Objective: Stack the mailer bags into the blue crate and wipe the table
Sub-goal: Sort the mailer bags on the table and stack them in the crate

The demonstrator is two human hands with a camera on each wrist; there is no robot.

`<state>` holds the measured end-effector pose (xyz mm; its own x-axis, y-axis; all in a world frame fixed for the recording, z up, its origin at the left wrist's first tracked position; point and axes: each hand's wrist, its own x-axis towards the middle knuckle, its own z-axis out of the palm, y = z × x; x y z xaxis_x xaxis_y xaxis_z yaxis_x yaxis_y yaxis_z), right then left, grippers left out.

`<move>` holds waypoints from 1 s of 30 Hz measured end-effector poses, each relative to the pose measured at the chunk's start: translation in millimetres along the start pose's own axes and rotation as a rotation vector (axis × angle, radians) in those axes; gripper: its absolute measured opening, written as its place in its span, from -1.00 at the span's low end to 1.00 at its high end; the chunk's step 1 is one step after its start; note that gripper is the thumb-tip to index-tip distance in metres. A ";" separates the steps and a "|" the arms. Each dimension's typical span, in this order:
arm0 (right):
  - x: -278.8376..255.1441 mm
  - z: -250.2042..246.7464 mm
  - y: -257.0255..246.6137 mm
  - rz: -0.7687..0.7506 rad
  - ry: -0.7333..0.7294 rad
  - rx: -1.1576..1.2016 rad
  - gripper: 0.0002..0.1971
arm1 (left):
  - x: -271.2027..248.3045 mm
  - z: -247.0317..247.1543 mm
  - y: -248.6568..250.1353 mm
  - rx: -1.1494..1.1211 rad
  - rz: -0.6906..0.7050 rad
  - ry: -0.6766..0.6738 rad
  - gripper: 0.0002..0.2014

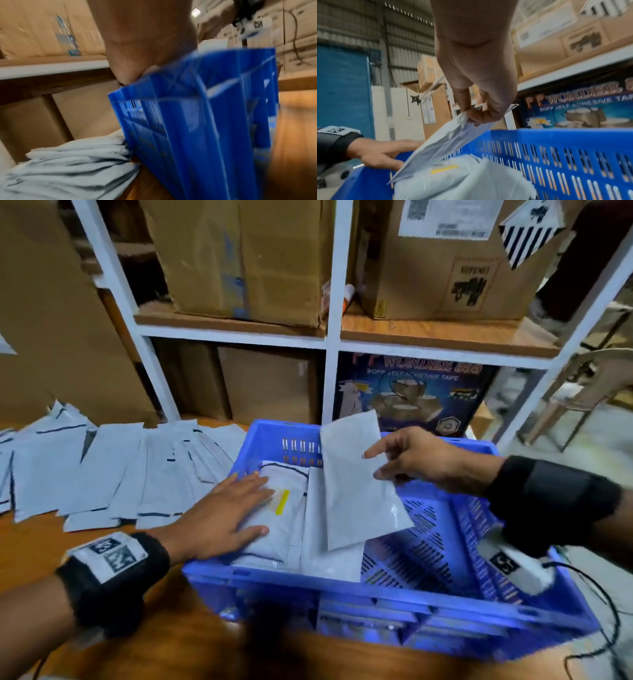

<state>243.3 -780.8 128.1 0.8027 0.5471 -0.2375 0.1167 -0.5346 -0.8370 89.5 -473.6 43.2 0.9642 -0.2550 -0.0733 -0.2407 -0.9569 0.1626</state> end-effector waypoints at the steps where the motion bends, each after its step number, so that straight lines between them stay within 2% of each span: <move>1: 11.3 12.4 6.4 0.038 -0.039 -0.017 -0.72 | 1.0 5.3 -1.2 0.005 -0.022 0.024 -0.07; 4: 31.8 48.2 33.2 0.171 -0.169 -0.050 -0.68 | 4.7 8.3 -0.5 0.008 -0.073 0.094 -0.03; 9: 38.0 83.3 60.2 0.300 -0.456 -0.225 -0.59 | 4.2 9.4 2.7 0.106 -0.090 0.085 0.04; 11: 38.2 80.1 53.4 0.244 -0.520 -0.394 -0.50 | 4.6 10.6 3.7 0.156 -0.101 0.078 -0.04; 12: 37.0 76.1 46.7 0.176 -0.522 -0.574 -0.43 | 4.5 11.2 4.2 0.177 -0.106 0.068 -0.06; 14: 33.6 71.0 35.8 0.002 -0.433 -1.046 -0.25 | 4.2 11.2 5.4 0.208 -0.111 0.034 -0.06; 16: 31.7 74.1 37.2 -0.097 -0.287 -1.312 -0.05 | 4.2 10.4 6.3 0.243 -0.094 0.009 -0.07; 18: 31.8 83.5 49.3 -0.104 -0.261 -1.300 0.16 | 4.9 10.1 7.9 0.286 -0.072 0.002 -0.10; 20: 37.2 96.8 69.9 -0.096 -0.331 -1.238 0.26 | 5.3 9.8 8.2 0.341 -0.066 -0.030 -0.12; 23: 48.1 114.3 98.4 -0.025 -0.448 -1.145 0.28 | 7.0 8.9 6.2 0.433 -0.018 -0.083 -0.15; 25: 52.7 121.7 107.3 -0.013 -0.469 -1.108 0.28 | 7.5 7.4 6.2 0.455 -0.006 -0.136 -0.16; 30: 57.9 124.1 107.2 -0.009 -0.492 -1.068 0.30 | 8.5 10.8 3.3 0.447 0.003 -0.098 -0.14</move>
<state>229.7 -726.5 -36.6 0.5146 0.6182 -0.5941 0.7396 -0.6706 -0.0572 95.7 -480.5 32.5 0.9534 -0.2497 -0.1695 -0.2891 -0.9167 -0.2759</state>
